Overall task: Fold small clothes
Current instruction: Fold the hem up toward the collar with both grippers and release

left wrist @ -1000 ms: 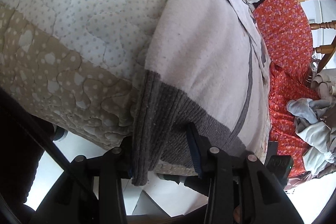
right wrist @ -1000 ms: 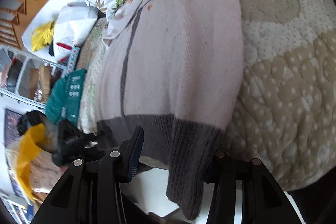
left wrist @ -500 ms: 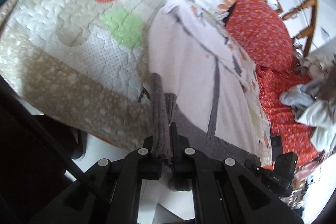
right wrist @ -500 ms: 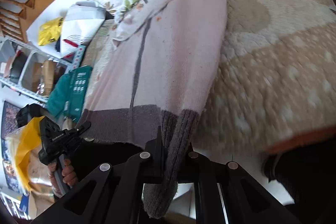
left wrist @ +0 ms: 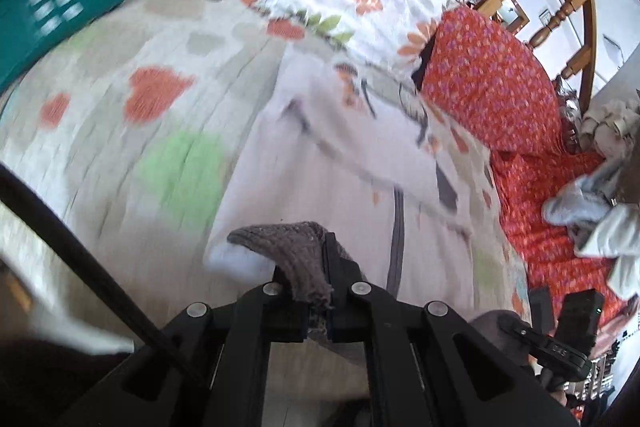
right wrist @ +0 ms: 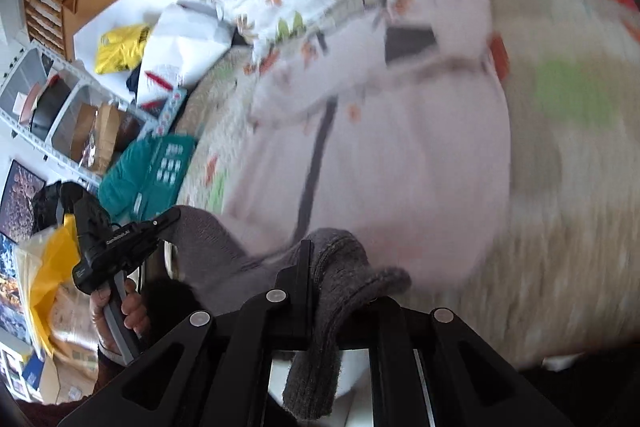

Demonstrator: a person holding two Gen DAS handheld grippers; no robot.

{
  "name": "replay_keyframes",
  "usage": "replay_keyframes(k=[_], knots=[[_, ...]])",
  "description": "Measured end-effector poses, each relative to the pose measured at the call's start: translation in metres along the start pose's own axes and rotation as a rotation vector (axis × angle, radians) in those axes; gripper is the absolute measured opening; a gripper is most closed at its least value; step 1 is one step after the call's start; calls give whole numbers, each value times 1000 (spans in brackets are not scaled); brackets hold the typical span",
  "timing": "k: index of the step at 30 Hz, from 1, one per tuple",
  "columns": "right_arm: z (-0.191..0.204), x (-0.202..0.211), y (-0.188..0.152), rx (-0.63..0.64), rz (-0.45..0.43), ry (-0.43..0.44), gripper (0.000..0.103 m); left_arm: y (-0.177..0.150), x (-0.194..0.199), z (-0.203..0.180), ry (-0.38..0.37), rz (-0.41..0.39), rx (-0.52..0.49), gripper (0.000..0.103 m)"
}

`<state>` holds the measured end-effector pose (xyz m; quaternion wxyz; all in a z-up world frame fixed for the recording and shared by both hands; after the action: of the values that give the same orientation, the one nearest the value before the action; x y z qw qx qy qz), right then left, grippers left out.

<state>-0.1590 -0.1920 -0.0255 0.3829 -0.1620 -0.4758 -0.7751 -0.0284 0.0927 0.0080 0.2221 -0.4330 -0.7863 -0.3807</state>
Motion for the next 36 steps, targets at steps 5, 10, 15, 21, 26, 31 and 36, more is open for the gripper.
replay_keyframes(k=[5, 10, 15, 21, 26, 31, 36], knots=[[-36, -31, 82, -57, -61, -38, 7, 66, -58, -16, 42, -22, 31, 4], [-73, -67, 132, -115, -56, -78, 7, 101, -121, -27, 57, 2, 91, 4], [-101, -97, 159, -163, -44, -85, 7, 121, -162, -40, 47, 10, 106, 5], [-139, -121, 184, -271, -67, 0, 10, 149, -188, -51, 20, -15, 115, 11], [-177, -106, 209, -370, -201, -11, 48, 175, -175, -53, 79, -158, 92, 61], [-189, -94, 211, -363, -201, -85, 60, 174, -168, -48, 58, -135, 121, 63], [-174, -93, 206, -256, -153, -169, 60, 156, -168, -41, 98, -66, 68, 63]])
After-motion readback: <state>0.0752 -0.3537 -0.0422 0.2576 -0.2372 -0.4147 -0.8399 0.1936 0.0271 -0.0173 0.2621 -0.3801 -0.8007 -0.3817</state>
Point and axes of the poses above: each gripper's, at about its wrist camera, not at the fingertips, and x roughly against the way its jaws point, z to its left, y to its top, the point moved 10 cm from there along -x, roughly the way its jaws point, and after that the axes turned 11 degrees about x, right-handed, at the moved point
